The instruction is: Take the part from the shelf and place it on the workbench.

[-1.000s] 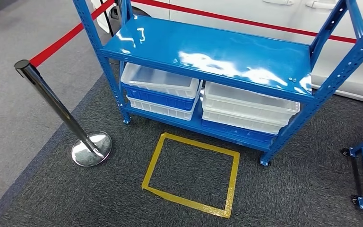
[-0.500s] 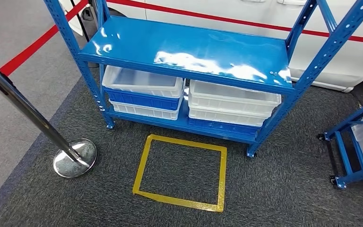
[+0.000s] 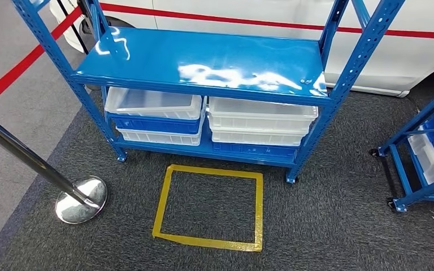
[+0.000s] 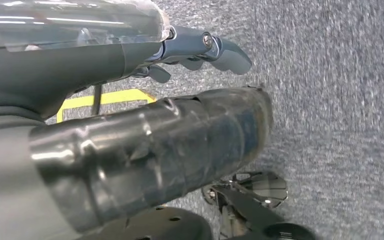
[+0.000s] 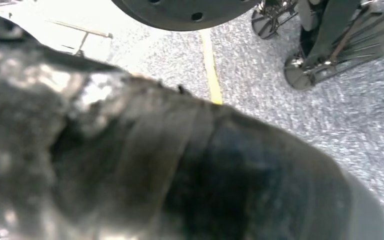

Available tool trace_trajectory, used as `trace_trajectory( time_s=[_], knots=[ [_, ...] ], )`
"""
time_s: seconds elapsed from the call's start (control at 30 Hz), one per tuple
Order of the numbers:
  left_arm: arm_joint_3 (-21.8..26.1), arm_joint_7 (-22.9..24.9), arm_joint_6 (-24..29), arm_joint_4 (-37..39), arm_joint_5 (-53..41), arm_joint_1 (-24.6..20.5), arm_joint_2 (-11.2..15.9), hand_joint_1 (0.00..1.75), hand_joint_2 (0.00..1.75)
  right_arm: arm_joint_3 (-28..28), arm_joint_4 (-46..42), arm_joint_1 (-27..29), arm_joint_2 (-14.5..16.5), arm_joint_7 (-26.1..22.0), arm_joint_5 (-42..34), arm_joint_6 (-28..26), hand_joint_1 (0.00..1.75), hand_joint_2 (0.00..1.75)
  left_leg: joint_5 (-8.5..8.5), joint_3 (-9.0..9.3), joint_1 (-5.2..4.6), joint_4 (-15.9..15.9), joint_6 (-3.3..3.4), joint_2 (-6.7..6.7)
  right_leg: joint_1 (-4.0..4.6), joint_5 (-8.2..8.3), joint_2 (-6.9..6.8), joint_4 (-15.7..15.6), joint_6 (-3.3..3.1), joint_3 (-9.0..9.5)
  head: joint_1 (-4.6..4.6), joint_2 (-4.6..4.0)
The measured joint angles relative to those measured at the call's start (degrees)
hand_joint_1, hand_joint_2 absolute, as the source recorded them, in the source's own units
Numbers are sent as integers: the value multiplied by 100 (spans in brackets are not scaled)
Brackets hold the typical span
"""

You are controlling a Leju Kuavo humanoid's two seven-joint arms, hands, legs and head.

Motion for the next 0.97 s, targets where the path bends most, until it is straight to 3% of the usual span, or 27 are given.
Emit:
trace_trajectory(
  time_s=[0.03, 0.07, 0.1, 0.17, 0.23, 0.37, 0.43, 0.5, 0.53, 0.57, 0.6, 0.67, 0.73, 0.8, 0.87, 0.97],
  knots=[
    [0, 7, 0, 0, -12, 9, 1, 0, 0, 10, 8, 0, 0, 76, 26, 2, 0, 0, -17, -126, 1, 214, -8, -8, 6, -7, 20, 4, -5, 6, 0, 0],
    [0, 13, -1, 0, -27, 18, 1, 0, 44, 21, 17, 0, 0, 155, 50, 13, 0, 0, 89, -148, 2, 203, -10, -9, 9, -17, 43, 12, -5, 16, 1, 0],
    [0, 17, -1, 0, -40, 22, 1, 0, 87, 32, 27, 0, 1, 227, 73, 26, 0, 0, 292, -69, 4, -22, -6, -9, 10, -30, 67, 22, 1, 31, 0, 0],
    [0, 19, -4, 0, -63, 20, 2, 0, 175, 48, 44, -1, 5, 326, 98, 43, 0, 0, 704, 237, -2, -758, 18, -14, 21, -74, 104, 66, 39, 51, 0, 0],
    [-1, 20, -9, 0, -87, 3, 3, 0, 175, 63, 61, -7, 11, 432, 123, 46, 0, 0, 831, 424, -18, -1207, 71, -25, 39, -115, 125, 124, 101, 32, 3, 0],
    [-2, 21, -20, 0, -121, -11, 3, 0, 175, 95, 80, -14, 15, 653, 203, 51, 0, 0, 845, 464, -13, -1335, 211, -19, 28, -187, 118, 215, 219, -7, 7, 0],
    [-3, 20, -22, 0, -131, -15, 1, 0, 175, 111, 86, -14, 15, 685, 210, 51, 0, 0, 872, 469, 2, -1370, 271, -6, 9, -473, 94, 665, 275, -212, 9, 0],
    [-5, 19, -28, 0, -142, -13, 1, 0, 175, 119, 92, -12, 15, 709, 226, 52, 0, 0, 872, 454, -4, -1365, 291, 6, -3, -814, 79, 1403, 313, -580, 11, 0],
    [-6, 19, -34, 0, -146, -10, 1, 0, 175, 121, 93, -10, 15, 728, 237, 52, 0, 0, 870, 450, -7, -1359, 293, 12, -8, -874, 74, 1655, 320, -711, 11, 0],
    [-7, 16, -44, 0, -152, -8, 1, 0, 175, 123, 93, -8, 15, 749, 251, 53, 0, 44, 865, 450, -9, -1353, 293, 14, -12, -817, 70, 1709, 318, -748, 11, 0],
    [-7, 9, -58, 0, -161, -8, 1, 0, 175, 125, 93, -5, 14, 766, 264, 52, 0, 87, 859, 457, -10, -1347, 291, 12, -14, -650, 68, 1524, 307, -665, 11, 0],
    [-16, -28, -97, 0, -190, -9, 0, 0, 175, 127, 93, -4, 13, 781, 286, 52, 0, 175, 842, 478, -13, -1339, 274, 6, -7, -250, 56, 750, 257, -294, 11, 0],
    [-36, -80, -121, 0, -212, -11, -3, 0, 175, 141, 93, -10, 13, 754, 307, 85, 0, 175, 829, 483, -26, -1335, 225, 8, 29, -83, 43, 219, 198, -59, 9, 0],
    [-50, -119, -125, 0, -215, -17, -6, 0, 175, 166, 93, -12, 13, 688, 334, 161, 0, 175, 833, 487, -32, -1352, 155, 13, 63, -84, 49, 138, 149, -51, 9, 0],
    [-54, -141, -124, 0, -213, -18, -7, 0, 175, 185, 93, -9, 14, 643, 354, 220, 0, 175, 794, 479, -28, -1322, 90, 5, 32, -52, 55, 84, 77, -28, 10, 0],
    [-55, -156, -122, 0, -211, -14, -6, 0, 175, 199, 93, -9, 15, 638, 366, 239, 0, 175, 459, 271, -23, -841, 43, -13, 6, -16, 42, 24, -11, -4, 4, 0]
  ],
)
